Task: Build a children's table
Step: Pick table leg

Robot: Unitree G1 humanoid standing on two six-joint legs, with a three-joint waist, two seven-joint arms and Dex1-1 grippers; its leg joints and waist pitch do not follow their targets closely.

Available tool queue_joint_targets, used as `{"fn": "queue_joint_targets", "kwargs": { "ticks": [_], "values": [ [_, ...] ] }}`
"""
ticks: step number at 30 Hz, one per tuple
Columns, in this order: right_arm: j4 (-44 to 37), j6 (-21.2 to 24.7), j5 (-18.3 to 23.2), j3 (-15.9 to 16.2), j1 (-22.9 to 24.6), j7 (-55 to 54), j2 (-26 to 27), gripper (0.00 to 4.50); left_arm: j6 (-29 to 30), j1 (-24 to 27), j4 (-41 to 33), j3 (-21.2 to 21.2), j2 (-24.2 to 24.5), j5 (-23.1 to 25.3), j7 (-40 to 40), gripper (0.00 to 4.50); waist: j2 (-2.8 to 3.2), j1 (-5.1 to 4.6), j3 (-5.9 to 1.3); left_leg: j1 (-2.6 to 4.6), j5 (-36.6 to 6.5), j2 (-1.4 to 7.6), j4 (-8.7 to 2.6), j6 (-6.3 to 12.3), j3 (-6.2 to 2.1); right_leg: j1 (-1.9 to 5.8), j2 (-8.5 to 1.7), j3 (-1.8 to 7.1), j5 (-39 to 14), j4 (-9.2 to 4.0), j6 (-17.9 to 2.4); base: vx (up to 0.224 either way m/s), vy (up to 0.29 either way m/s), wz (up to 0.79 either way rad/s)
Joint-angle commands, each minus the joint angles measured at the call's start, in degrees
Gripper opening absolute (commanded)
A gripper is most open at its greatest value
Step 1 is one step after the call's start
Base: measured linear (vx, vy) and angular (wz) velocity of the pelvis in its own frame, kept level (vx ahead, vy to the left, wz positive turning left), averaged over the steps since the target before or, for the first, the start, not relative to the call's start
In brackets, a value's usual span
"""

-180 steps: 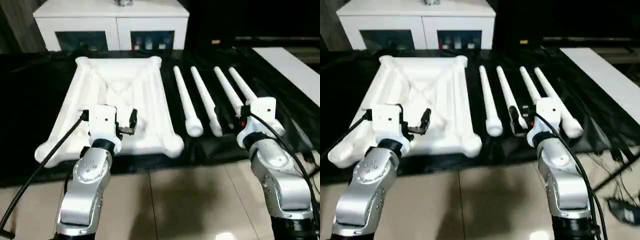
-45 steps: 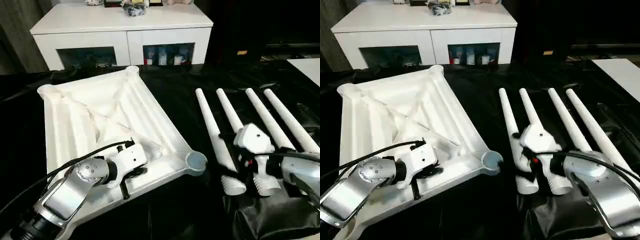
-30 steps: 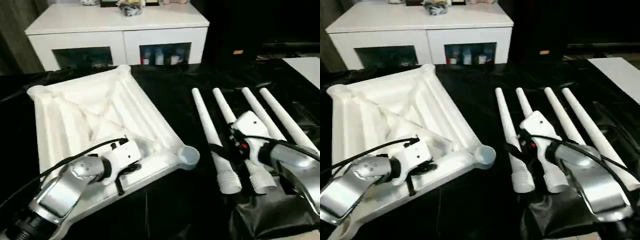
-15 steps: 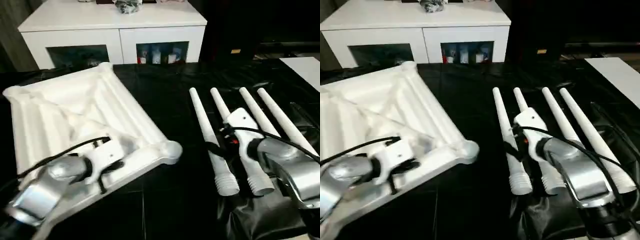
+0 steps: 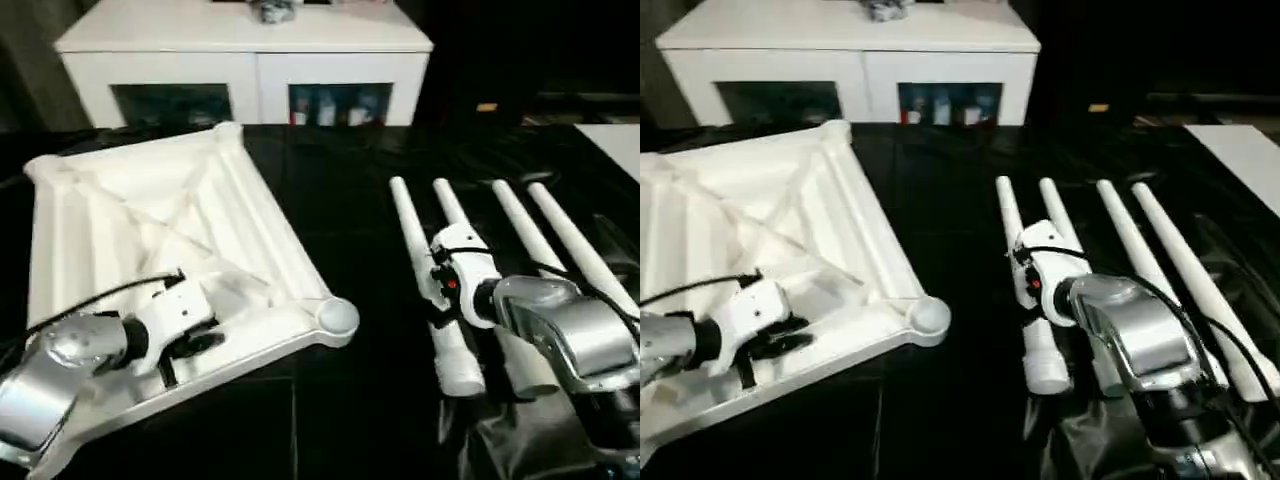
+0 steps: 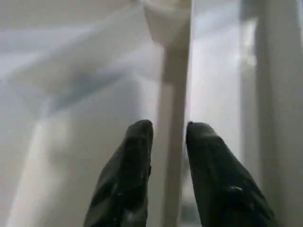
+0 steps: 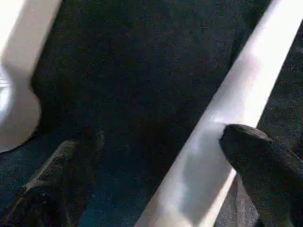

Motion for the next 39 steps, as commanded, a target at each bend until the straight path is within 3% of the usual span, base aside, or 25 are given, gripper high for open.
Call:
{"fn": "queue_joint_targets", "kwargs": {
  "ticks": [1,9,12,17,18,22,27,39],
  "values": [
    [1.3,1.5,-1.0,0.1,-0.4,-0.9,0.1,4.5,-0.3,-1.9,-2.1,1.8,-1.0,-1.1,0.2,1.72,0.29,0.07,-2.93,1.1,-9.5,5.03,-5.32,-1.56,-1.52,1.65,-3.71,2.22,-6.5,-3.11,-16.0,0.0,0.0,0.0],
    [4.9,8.6,-1.4,3.0,-1.1,-1.7,0.1,4.5,4.0,-4.3,-9.5,0.1,-6.4,-7.6,-1.1,2.21,0.09,0.71,-2.8,1.18,-11.2,5.21,-5.43,-3.63,-0.98,1.74,-3.72,2.28,-9.7,-3.32,-15.0,0.0,0.0,0.0],
    [6.5,11.5,-1.5,1.4,-1.1,-3.1,0.7,4.5,6.4,-5.3,-12.3,-1.3,-8.9,-9.6,-0.8,2.21,0.02,0.69,-2.96,1.28,-11.5,5.14,-5.31,-4.28,-0.97,1.69,-3.59,2.36,-10.1,-3.44,-14.6,0.0,0.0,0.0],
    [6.5,14.4,-1.4,-0.5,-0.8,-3.7,0.8,4.5,6.4,-7.2,-12.2,-2.8,-11.1,-8.1,1.2,2.21,-0.1,0.62,-2.89,1.13,-11.8,5.16,-5.33,-4.21,-0.96,1.81,-3.48,2.44,-11.4,-3.59,-13.6,0.0,0.0,0.0],
    [6.5,15.0,-1.3,-1.0,-0.7,-4.0,0.8,4.2,6.6,-7.7,-12.1,-3.1,-11.4,-7.6,1.6,2.23,-0.09,0.65,-2.96,1.21,-11.7,5.16,-5.26,-4.15,-0.99,1.81,-3.52,2.47,-11.7,-3.63,-13.4,0.0,0.0,0.0],
    [6.4,15.8,-1.1,-1.7,-0.5,-4.4,1.0,3.88,7.4,-8.0,-12.4,-3.4,-11.4,-7.3,1.9,2.23,0.34,0.73,-3.05,1.19,-11.0,5.17,-5.28,-4.49,-1.06,1.78,-3.41,2.36,-10.5,-3.45,-13.4,0.0,0.0,0.0],
    [6.2,16.3,-0.4,-3.9,-0.5,-5.0,1.8,3.34,8.3,-8.7,-12.3,-3.4,-11.4,-7.3,2.3,2.23,0.14,0.76,-3.17,1.11,-9.2,5.09,-5.17,-4.27,-0.93,1.94,-3.37,2.33,-7.8,-3.3,-14.0,0.0,0.0,0.0],
    [5.3,17.0,0.2,-6.0,-0.5,-6.0,3.2,2.34,8.4,-9.2,-11.9,-3.4,-11.8,-5.4,4.7,2.23,0.09,0.72,-3.09,1.13,-9.9,5.16,-5.23,-4.35,-0.99,1.96,-3.43,2.31,-9.1,-3.45,-13.8,0.0,0.0,0.0]
  ]
}}
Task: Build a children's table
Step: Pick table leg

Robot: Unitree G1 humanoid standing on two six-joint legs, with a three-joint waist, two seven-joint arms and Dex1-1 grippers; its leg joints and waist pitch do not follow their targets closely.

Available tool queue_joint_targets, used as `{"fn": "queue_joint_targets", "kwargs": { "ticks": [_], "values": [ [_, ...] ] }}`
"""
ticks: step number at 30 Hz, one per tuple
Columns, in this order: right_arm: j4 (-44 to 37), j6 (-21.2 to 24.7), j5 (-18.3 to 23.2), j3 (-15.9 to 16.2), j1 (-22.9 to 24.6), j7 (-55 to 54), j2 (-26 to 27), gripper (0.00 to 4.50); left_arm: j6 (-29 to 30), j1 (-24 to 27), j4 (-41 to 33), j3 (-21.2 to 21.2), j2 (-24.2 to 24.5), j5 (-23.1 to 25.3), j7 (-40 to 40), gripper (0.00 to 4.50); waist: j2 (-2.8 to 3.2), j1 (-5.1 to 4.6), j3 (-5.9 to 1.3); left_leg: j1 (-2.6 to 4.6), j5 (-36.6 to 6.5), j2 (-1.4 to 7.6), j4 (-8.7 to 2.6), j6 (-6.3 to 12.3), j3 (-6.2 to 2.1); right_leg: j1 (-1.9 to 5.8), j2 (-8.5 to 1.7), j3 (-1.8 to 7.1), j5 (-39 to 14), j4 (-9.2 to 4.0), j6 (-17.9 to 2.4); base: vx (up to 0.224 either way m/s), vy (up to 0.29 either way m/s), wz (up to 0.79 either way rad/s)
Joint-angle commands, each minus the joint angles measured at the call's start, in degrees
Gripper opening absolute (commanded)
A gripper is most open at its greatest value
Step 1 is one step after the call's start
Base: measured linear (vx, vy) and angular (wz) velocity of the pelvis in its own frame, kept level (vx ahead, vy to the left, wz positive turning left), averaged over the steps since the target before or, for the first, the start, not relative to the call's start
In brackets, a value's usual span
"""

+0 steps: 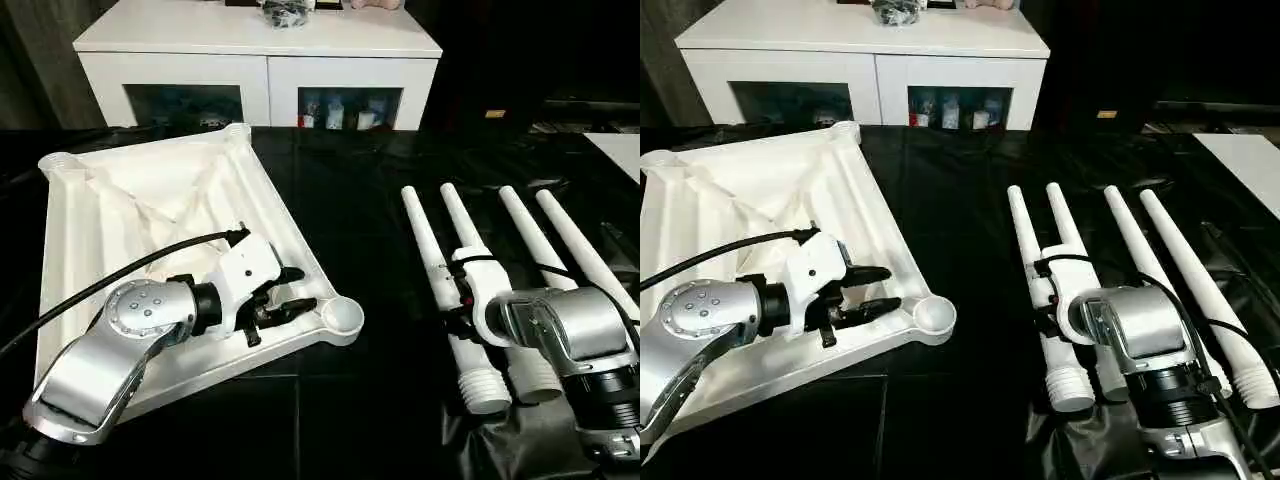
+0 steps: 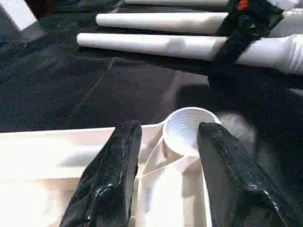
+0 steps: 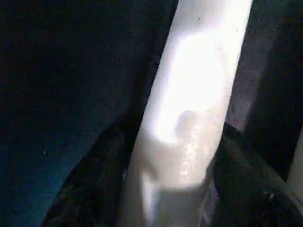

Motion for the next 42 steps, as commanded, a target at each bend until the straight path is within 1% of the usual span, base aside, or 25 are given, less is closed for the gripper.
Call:
{"fn": "queue_joint_targets", "kwargs": {
  "ticks": [1,3,11,12,13,16,17,18,19,20,21,22,24,25,26,27,28,29,31,33,35,36,39,40,42],
  "values": [
    [-0.4,0.7,0.6,-1.2,0.8,-0.5,0.3,2.27,0.7,-0.9,-0.3,-0.3,0.1,1.0,0.9,2.23,0.32,-0.1,-2.94,0.65,-9.7,4.55,-5.2,-4.08,-1.76,1.71,-3.56,2.31,-9.0,-3.52,-13.8,0.0,0.0,0.0],
    [-0.5,0.7,0.7,-1.7,0.8,-0.8,0.6,1.99,1.4,-1.1,-0.1,-0.1,-0.5,0.9,1.9,2.23,0.26,-0.15,-2.96,0.67,-9.5,4.55,-5.21,-4.1,-1.76,1.7,-3.5,2.27,-8.7,-3.46,-13.8,0.0,0.0,0.0],
    [-3.6,-0.5,2.5,-5.8,-0.9,-0.9,3.0,1.8,2.4,-4.2,3.6,4.7,-6.8,0.9,10.2,2.23,0.17,-0.17,-3.03,0.58,-8.7,4.47,-4.99,-3.53,-1.7,1.9,-3.58,2.35,-8.0,-3.54,-14.3,0.0,0.0,0.0],
    [-4.9,-2.6,3.7,-7.5,-1.3,-0.4,4.0,1.8,3.6,-5.8,5.0,6.8,-8.8,0.2,12.7,2.23,0.19,-0.13,-3.07,0.54,-8.1,4.46,-4.97,-3.32,-1.69,1.94,-3.6,2.36,-7.7,-3.5,-14.4,0.0,0.0,0.0],
    [-5.0,-2.7,3.8,-7.6,-1.4,-0.4,4.0,1.79,3.7,-6.0,5.0,7.0,-8.9,0.2,12.9,2.23,0.17,0.01,-3.12,0.65,-7.7,4.52,-4.89,-3.19,-1.71,1.93,-3.65,2.3,-7.2,-3.54,-14.5,0.0,0.0,0.0],
    [-6.7,-10.5,6.6,-12.0,-1.5,0.4,6.7,1.79,5.5,-9.2,6.8,10.9,-13.2,-2.0,17.2,2.23,0.01,-0.06,-3.21,0.51,-6.5,4.6,-4.8,-2.52,-1.61,2.02,-3.82,2.34,-5.5,-3.41,-15.1,0.0,0.0,0.0],
    [-7.3,-12.5,8.9,-13.5,-1.8,2.8,7.3,1.79,7.0,-10.6,7.0,12.9,-15.7,-4.3,18.5,2.23,0.03,0.09,-3.37,0.62,-5.8,4.61,-4.66,-2.06,-1.56,2.07,-3.86,2.29,-4.4,-3.24,-15.6,0.0,0.0,0.0],
    [-7.3,-12.5,8.9,-13.5,-1.8,2.8,7.3,1.79,7.0,-10.6,7.0,12.9,-15.7,-4.3,18.5,2.23,0.03,0.22,-3.4,0.49,-4.5,4.65,-4.62,-1.25,-1.64,2.22,-3.84,2.23,-2.5,-3.14,-16.2,0.0,0.0,0.0],
    [-7.9,-13.6,11.3,-14.8,-1.8,5.3,7.7,1.78,8.4,-11.9,7.0,14.8,-18.4,-6.9,19.9,2.5,-0.05,0.2,-3.37,0.36,-3.6,4.6,-4.57,-0.4,-1.62,2.29,-3.82,2.17,-1.7,-3.05,-16.8,0.0,0.0,0.0],
    [-8.6,-13.9,13.6,-15.9,-1.7,7.6,8.1,1.78,9.5,-13.1,7.1,16.6,-21.1,-9.9,21.0,2.56,-0.05,0.25,-3.43,0.42,-3.4,4.58,-4.45,-0.11,-1.51,2.33,-3.82,2.18,-1.2,-3.02,-17.0,0.0,0.0,0.0],
    [-8.6,-13.9,13.6,-15.9,-1.7,7.6,8.1,1.78,9.5,-13.1,7.1,16.6,-21.1,-9.9,21.0,2.56,-0.23,0.45,-3.48,0.3,-2.7,4.63,-4.3,0.75,-1.51,2.49,-3.99,2.19,-0.4,-2.98,-17.9,0.0,0.0,0.0],
    [-9.0,-14.1,15.7,-17.2,-1.7,9.4,8.7,1.78,10.5,-14.0,7.1,17.9,-23.1,-12.5,21.5,2.56,-0.14,0.57,-3.56,0.39,-2.3,4.66,-4.25,1.17,-1.46,2.41,-4.01,2.19,0.0,-2.93,-18.1,0.0,0.0,0.0],
    [-9.6,-14.4,18.2,-18.8,-1.6,11.6,9.4,1.78,11.8,-14.9,7.0,19.0,-25.0,-14.8,22.0,2.92,-0.35,0.55,-3.53,0.2,-1.6,4.63,-4.18,2.33,-1.4,2.39,-3.91,2.13,0.2,-2.93,-18.4,0.0,0.0,0.0],
    [-10.2,-14.2,22.1,-21.2,-1.5,13.9,10.4,1.78,13.2,-16.3,7.0,20.1,-27.4,-17.3,22.6,2.92,-0.58,0.59,-3.61,0.15,-1.4,4.68,-4.08,3.01,-1.3,2.48,-4.05,2.15,0.5,-2.88,-19.0,0.0,0.0,0.0],
    [-10.3,-13.8,25.4,-23.2,-1.5,15.9,10.9,1.78,14.9,-17.6,6.7,21.1,-29.6,-20.5,22.7,2.99,-0.51,0.9,-3.73,0.19,-1.0,4.7,-3.92,3.67,-1.28,2.41,-4.15,2.11,0.6,-2.84,-19.5,0.0,0.0,0.0],
    [-10.1,-13.9,27.6,-24.0,-1.4,17.5,10.7,1.78,16.8,-18.5,6.4,21.7,-31.2,-23.4,22.4,2.99,-0.81,1.1,-3.62,0.12,-0.8,4.83,-3.99,4.13,-1.3,2.35,-4.09,1.99,0.2,-2.92,-19.7,0.0,0.0,0.0],
    [-9.9,-14.3,28.2,-23.7,-1.2,18.6,10.1,1.78,18.1,-18.9,5.9,21.7,-31.8,-25.2,21.8,2.99,-1.06,1.21,-3.49,0.05,-1.4,4.76,-4.04,4.25,-1.29,2.29,-4.04,1.92,-1.4,-3.07,-19.3,0.0,0.0,0.0],
    [-9.9,-14.3,28.2,-23.7,-1.2,18.6,10.1,1.78,18.1,-18.9,5.9,21.7,-31.8,-25.2,21.8,3.23,-1.06,1.21,-3.49,0.05,-1.4,4.76,-4.04,4.25,-1.29,2.29,-4.04,1.92,-1.4,-3.07,-19.3,0.0,0.0,0.0],
    [-11.2,-13.8,30.3,-23.4,-0.9,20.9,9.1,1.78,20.0,-19.3,5.5,21.3,-32.3,-27.1,21.2,3.42,-1.12,1.24,-3.3,0.01,-2.5,4.68,-4.18,3.65,-1.35,2.24,-3.98,1.91,-5.8,-3.5,-17.3,0.0,0.0,0.0],
    [-11.9,-13.2,31.7,-23.5,-0.9,21.8,8.8,1.78,20.7,-19.5,5.3,21.3,-32.5,-27.8,21.7,3.39,-1.1,1.22,-3.25,0.03,-3.1,4.69,-4.2,3.26,-1.38,2.18,-3.96,1.96,-7.4,-3.71,-16.2,0.0,0.0,0.0],
    [-12.2,-12.8,32.3,-23.6,-1.0,22.1,8.8,1.78,20.8,-19.7,5.4,21.4,-33.0,-28.3,22.0,3.69,-1.24,1.2,-3.16,0.05,-3.5,4.73,-4.3,3.06,-1.41,2.07,-3.99,1.96,-8.5,-3.88,-15.6,0.0,0.0,0.0],
    [-12.5,-12.8,32.8,-23.1,-0.9,22.2,8.3,1.78,21.4,-20.1,5.4,22.0,-33.6,-29.2,22.3,3.69,-1.23,1.16,-3.19,0.16,-3.7,4.77,-4.27,2.42,-1.38,1.94,-3.96,1.96,-9.3,-3.95,-15.2,0.0,0.0,0.0],
    [-13.0,-12.9,33.1,-22.1,-0.6,22.4,7.9,1.78,22.0,-20.3,5.2,22.0,-33.7,-30.1,22.4,3.82,-1.27,1.2,-3.2,0.11,-2.9,4.75,-4.34,2.09,-1.44,1.94,-3.86,1.9,-8.4,-3.88,-15.1,0.0,0.0,0.0],
    [-13.1,-13.0,33.2,-21.7,-0.5,22.5,7.6,1.78,22.2,-20.3,5.1,21.7,-33.6,-30.3,22.4,4.09,-1.49,1.23,-3.22,0.12,-2.4,4.76,-4.33,2.22,-1.44,1.97,-3.87,1.86,-7.8,-3.83,-15.0,0.0,0.0,0.0],
    [-13.5,-13.5,32.8,-20.4,-0.4,22.5,7.2,1.78,22.3,-20.2,5.4,21.1,-33.5,-30.2,23.0,4.21,-1.53,1.23,-3.21,0.04,-2.1,4.78,-4.29,2.42,-1.43,1.98,-3.92,1.91,-7.5,-3.8,-14.8,0.0,0.0,0.0]
  ]
}}
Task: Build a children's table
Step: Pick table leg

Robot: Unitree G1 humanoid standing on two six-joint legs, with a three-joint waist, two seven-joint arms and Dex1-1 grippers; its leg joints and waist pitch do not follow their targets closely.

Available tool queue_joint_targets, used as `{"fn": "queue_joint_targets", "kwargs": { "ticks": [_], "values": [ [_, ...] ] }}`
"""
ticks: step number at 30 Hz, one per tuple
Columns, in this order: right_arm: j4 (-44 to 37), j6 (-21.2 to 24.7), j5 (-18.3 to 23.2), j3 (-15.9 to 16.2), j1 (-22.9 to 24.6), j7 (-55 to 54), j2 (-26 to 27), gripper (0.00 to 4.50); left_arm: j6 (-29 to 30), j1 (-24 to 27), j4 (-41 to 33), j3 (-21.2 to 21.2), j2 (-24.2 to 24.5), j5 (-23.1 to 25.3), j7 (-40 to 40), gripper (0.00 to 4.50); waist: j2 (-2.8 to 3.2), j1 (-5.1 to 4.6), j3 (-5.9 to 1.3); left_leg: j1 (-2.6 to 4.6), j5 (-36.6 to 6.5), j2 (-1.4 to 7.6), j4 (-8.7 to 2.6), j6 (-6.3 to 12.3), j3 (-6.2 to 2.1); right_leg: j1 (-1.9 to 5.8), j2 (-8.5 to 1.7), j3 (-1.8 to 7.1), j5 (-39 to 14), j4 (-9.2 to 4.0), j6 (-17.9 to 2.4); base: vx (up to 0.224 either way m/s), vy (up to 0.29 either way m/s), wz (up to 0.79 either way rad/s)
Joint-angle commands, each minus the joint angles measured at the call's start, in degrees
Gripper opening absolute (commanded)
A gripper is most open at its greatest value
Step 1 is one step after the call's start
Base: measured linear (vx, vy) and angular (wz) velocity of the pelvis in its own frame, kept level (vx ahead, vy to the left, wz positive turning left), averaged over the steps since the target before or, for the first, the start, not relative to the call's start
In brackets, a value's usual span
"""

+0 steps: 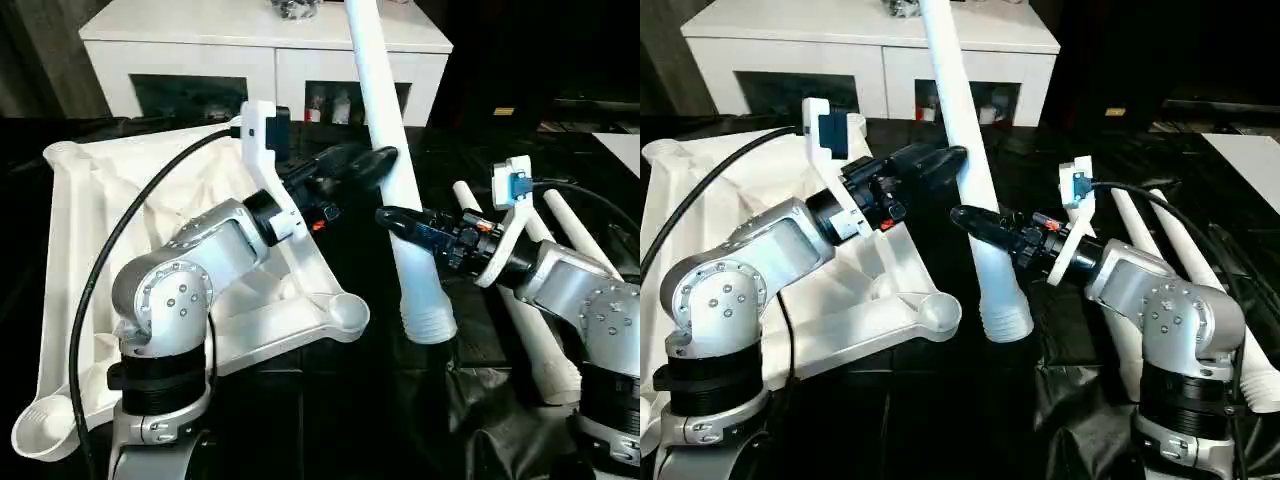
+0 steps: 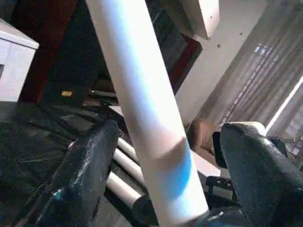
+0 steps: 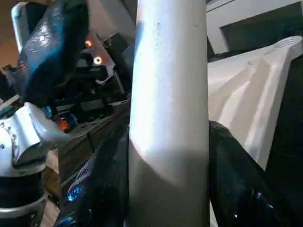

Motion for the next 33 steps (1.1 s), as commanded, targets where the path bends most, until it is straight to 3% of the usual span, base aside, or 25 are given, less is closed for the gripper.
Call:
{"fn": "queue_joint_targets", "kwargs": {
  "ticks": [1,5,10,14,16,19,20,21,22,23,25,32,33],
  "values": [
    [-1.7,-0.6,-0.5,1.5,0.7,0.5,-1.1,1.78,0.7,-0.8,-0.4,-1.0,-0.1,-0.4,0.8,4.35,-0.72,0.02,-3.78,0.8,-2.4,4.68,-4.4,1.7,-1.61,2.5,-3.85,1.99,-7.8,-3.71,-14.4,0.0,0.0,0.0],
    [-2.9,-4.7,-5.3,6.8,0.9,-0.9,-2.5,1.78,0.8,-0.8,-0.5,-1.3,-0.6,-0.7,1.7,4.5,-0.84,0.11,-3.89,0.67,-1.3,4.69,-4.28,1.58,-1.58,2.58,-3.93,2.06,-6.7,-3.53,-14.1,0.0,0.0,0.0],
    [-3.3,-7.1,-8.4,9.9,0.0,-4.5,-1.8,1.78,0.3,-0.7,-0.6,-2.1,-0.6,0.1,2.8,4.5,-0.7,0.05,-3.81,0.66,-1.6,4.66,-4.31,1.74,-1.62,2.47,-3.82,2.03,-6.4,-3.55,-14.3,0.0,0.0,0.0],
    [-5.4,-13.6,-16.3,17.3,0.7,-7.6,-3.1,1.78,0.2,-0.5,0.8,-2.9,0.2,3.3,6.1,4.5,-0.57,-0.09,-3.76,0.66,-2.1,4.62,-4.33,0.94,-1.61,2.45,-3.71,2.08,-6.4,-3.59,-13.4,0.0,0.0,0.0],
    [-5.6,-13.8,-16.5,17.5,0.8,-7.9,-2.8,1.78,0.3,-0.6,1.1,-2.6,0.0,3.4,6.6,4.5,-0.63,-0.14,-3.84,0.65,-2.3,4.57,-4.3,0.69,-1.64,2.58,-3.73,2.13,-6.2,-3.5,-13.3,0.0,0.0,0.0],
    [-6.6,-18.6,-23.8,23.6,1.1,-11.5,-3.5,1.77,-0.1,-1.3,3.3,-1.2,-1.2,4.8,10.2,4.17,-0.12,-0.17,-3.85,0.66,-1.9,4.67,-4.26,0.4,-1.74,2.44,-3.67,2.07,-4.4,-3.36,-13.7,0.0,0.0,0.0],
    [-6.6,-20.1,-25.9,25.3,1.1,-12.6,-3.7,1.77,-0.3,-1.5,3.8,-0.7,-1.5,5.1,11.1,4.17,-0.33,-0.31,-3.88,0.68,-2.1,4.56,-4.23,0.14,-1.65,2.5,-3.6,2.11,-4.1,-3.44,-13.7,0.0,0.0,0.0],
    [-6.3,-22.9,-29.4,27.6,0.8,-15.9,-2.8,1.77,-1.7,-2.1,5.4,1.0,-2.8,5.7,13.8,4.13,-0.11,-0.29,-3.86,0.65,-2.3,4.56,-4.26,0.09,-1.71,2.56,-3.63,2.16,-3.9,-3.38,-13.7,0.0,0.0,0.0],
    [-6.3,-22.9,-29.4,27.6,0.8,-15.9,-2.8,1.77,-1.7,-2.1,5.4,1.0,-2.8,5.7,13.8,4.01,-0.11,-0.29,-3.86,0.65,-2.3,4.56,-4.26,0.09,-1.71,2.56,-3.63,2.16,-3.9,-3.38,-13.7,0.0,0.0,0.0],
    [-6.1,-24.5,-32.2,29.6,0.6,-18.0,-2.4,1.77,-3.0,-2.5,6.5,2.0,-3.5,6.3,15.4,3.85,-0.3,-0.42,-3.9,0.59,-2.6,4.56,-4.27,-0.16,-1.78,2.66,-3.69,2.15,-3.8,-3.44,-13.8,0.0,0.0,0.0],
    [-5.6,-27.0,-36.2,32.1,0.1,-20.3,-2.6,1.77,-4.1,-2.6,7.2,2.5,-3.8,6.7,16.4,3.69,-0.12,-0.56,-3.94,0.56,-2.6,4.57,-4.27,-0.02,-1.83,2.7,-3.64,2.15,-3.2,-3.39,-13.7,0.0,0.0,0.0],
    [-4.4,-31.0,-44.2,36.0,-0.8,-27.4,-0.9,1.77,-5.9,-3.2,8.1,4.4,-5.7,6.4,19.1,3.19,-0.2,-1.15,-3.93,0.52,-2.8,4.52,-4.19,0.35,-1.77,2.74,-3.52,2.17,-1.5,-3.18,-14.3,0.0,0.0,0.0],
    [-4.0,-31.6,-45.1,36.4,-0.8,-28.1,-0.6,1.77,-6.2,-3.4,8.3,4.9,-6.1,6.1,19.6,2.96,-0.19,-1.18,-3.91,0.54,-3.1,4.48,-4.2,0.44,-1.77,2.78,-3.53,2.17,-1.7,-3.25,-14.3,0.0,0.0,0.0]
  ]
}}
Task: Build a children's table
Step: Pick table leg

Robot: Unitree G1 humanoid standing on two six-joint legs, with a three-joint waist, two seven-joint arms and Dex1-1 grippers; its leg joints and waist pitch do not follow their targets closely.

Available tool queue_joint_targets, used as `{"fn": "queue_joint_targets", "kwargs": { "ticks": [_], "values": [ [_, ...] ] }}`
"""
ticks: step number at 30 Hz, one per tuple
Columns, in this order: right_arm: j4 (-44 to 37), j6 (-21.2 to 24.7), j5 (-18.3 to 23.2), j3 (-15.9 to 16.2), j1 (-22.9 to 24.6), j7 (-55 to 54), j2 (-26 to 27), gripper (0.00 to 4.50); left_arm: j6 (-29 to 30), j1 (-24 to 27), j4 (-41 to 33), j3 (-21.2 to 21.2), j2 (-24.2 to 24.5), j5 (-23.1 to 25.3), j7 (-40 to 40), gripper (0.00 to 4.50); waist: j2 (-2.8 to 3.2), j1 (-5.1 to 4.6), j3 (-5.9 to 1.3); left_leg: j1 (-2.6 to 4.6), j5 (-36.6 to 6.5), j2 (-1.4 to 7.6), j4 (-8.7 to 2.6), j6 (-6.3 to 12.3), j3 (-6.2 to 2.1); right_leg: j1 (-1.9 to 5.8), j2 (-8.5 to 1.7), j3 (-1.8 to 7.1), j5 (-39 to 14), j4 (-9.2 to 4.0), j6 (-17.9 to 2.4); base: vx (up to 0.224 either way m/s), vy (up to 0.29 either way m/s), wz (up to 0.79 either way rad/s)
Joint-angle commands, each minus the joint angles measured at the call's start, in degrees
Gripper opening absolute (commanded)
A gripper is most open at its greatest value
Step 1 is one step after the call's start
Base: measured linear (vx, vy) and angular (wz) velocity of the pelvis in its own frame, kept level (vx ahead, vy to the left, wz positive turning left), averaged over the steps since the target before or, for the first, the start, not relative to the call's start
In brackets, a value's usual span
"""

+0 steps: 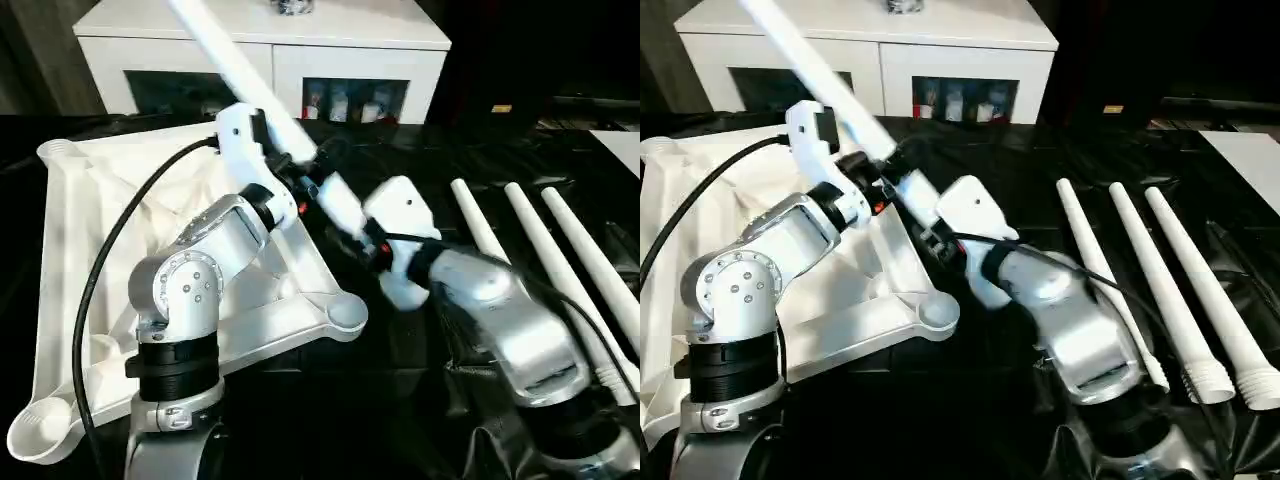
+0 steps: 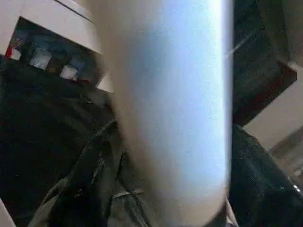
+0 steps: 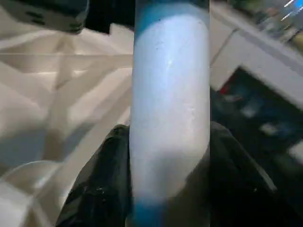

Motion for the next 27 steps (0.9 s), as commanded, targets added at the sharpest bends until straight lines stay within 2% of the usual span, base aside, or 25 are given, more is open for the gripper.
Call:
{"fn": "queue_joint_targets", "kwargs": {
  "ticks": [1,4,8,14,25,27],
  "values": [
    [0.6,-2.1,-2.9,0.6,-1.0,-2.3,0.4,1.77,-0.7,-1.5,0.5,0.4,-0.4,-0.1,1.4,2.96,-0.11,-0.13,-3.96,0.79,-3.6,4.51,-4.2,0.57,-1.74,2.95,-3.58,2.21,-2.3,-3.3,-14.3,0.0,0.0,0.0],
    [1.8,-3.4,-4.8,1.3,-1.5,-4.1,1.8,1.77,-1.1,-1.5,0.5,0.7,-0.6,-0.4,2.1,2.76,-0.08,-0.16,-3.98,0.85,-3.7,4.53,-4.2,0.7,-1.77,2.92,-3.52,2.21,-1.9,-3.19,-14.1,0.0,0.0,0.0],
    [2.4,-3.8,-5.3,1.7,-1.9,-4.4,2.8,1.77,-1.4,-1.3,0.4,1.0,-0.9,-0.8,2.4,2.45,0.02,-0.15,-4.08,0.82,-2.3,4.51,-4.1,1.42,-1.77,3.04,-3.45,2.16,1.0,-2.87,-14.5,0.0,0.0,0.0],
    [3.7,-5.0,-6.3,1.8,-2.3,-4.5,3.7,1.77,-1.8,-1.3,0.6,1.2,-0.8,-1.0,2.5,2.01,-0.21,-0.17,-4.03,0.91,-3.3,4.52,-4.1,1.32,-1.66,2.95,-3.48,2.16,-0.4,-2.96,-14.6,0.0,0.0,0.0],
    [4.6,-6.2,-7.6,1.6,-2.5,-4.1,4.2,1.77,-2.4,-1.3,0.8,2.2,-0.5,-1.7,3.1,1.82,-0.14,-0.1,-4.12,0.93,-2.4,4.47,-3.98,1.64,-1.67,3.0,-3.43,2.14,0.7,-2.75,-14.4,0.0,0.0,0.0],
    [4.6,-6.4,-7.0,1.4,-2.4,-3.6,4.4,2.33,-2.4,-1.3,0.8,2.1,-0.4,-1.8,3.0,1.82,-0.12,-0.13,-4.12,0.9,-2.3,4.47,-3.97,1.7,-1.67,3.02,-3.44,2.13,0.8,-2.74,-14.4,0.0,0.0,0.0]
  ]
}}
